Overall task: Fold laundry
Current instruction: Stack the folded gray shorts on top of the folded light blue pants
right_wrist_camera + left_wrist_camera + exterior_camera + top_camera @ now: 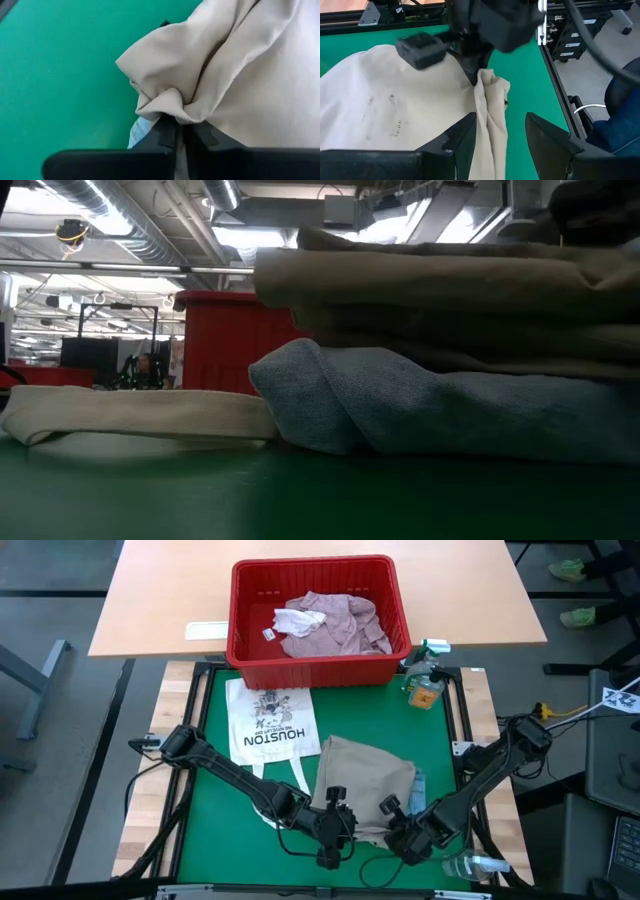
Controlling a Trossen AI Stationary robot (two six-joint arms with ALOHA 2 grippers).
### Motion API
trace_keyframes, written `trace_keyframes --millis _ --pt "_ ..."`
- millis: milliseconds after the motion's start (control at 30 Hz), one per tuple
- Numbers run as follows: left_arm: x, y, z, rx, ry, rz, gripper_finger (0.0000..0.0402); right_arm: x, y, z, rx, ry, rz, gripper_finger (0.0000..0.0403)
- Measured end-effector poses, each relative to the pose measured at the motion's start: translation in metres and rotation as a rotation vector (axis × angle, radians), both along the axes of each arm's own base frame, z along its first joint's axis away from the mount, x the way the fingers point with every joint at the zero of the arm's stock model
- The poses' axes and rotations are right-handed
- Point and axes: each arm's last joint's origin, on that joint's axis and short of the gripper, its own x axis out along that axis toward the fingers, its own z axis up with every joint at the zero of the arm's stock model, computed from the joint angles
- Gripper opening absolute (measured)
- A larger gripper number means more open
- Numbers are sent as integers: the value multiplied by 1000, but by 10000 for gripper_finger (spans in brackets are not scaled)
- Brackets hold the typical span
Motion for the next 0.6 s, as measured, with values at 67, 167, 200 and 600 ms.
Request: trace_keyframes --millis 67,167,200,600 --pt "0 0 0 0 0 0 162 0 0 10 6 0 1 28" --pt "0 0 0 3 5 1 162 -2 -2 25 0 14 4 24" --pt "0 0 -1 4 8 1 162 -3 -2 28 -5 32 6 18" --pt "-3 2 -5 27 55 2 163 -26 5 33 -27 192 80 17"
